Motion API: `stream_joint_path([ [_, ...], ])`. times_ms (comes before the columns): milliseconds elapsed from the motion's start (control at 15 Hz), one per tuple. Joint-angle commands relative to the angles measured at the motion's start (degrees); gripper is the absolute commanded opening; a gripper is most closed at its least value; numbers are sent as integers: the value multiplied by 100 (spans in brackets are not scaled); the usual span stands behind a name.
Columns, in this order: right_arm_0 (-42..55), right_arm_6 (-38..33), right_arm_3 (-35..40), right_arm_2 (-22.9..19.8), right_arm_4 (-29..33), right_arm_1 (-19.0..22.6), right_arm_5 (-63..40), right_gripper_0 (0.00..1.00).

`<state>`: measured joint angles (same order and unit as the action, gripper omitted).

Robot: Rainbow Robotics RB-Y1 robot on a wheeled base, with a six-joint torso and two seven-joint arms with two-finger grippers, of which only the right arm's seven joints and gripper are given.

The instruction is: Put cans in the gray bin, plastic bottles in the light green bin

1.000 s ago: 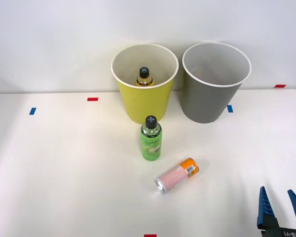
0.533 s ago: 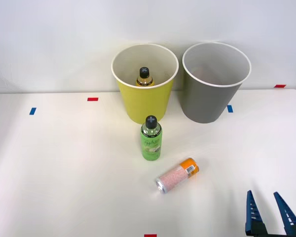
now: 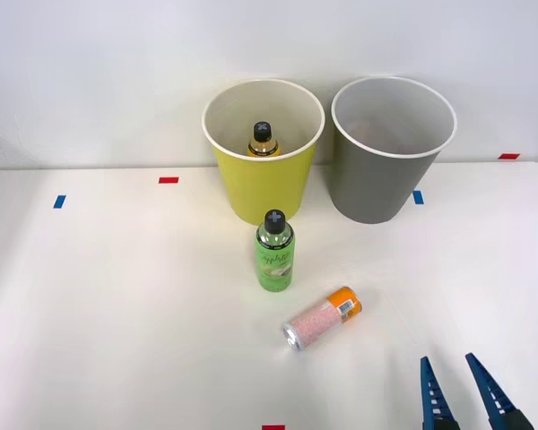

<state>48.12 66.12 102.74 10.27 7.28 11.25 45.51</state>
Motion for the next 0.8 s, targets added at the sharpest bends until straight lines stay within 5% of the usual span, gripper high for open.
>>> stream_joint_path([
  [67,83,67,0,28,-139,176,195,62],
  [800,417,120,0,98,-420,70,213,62],
])
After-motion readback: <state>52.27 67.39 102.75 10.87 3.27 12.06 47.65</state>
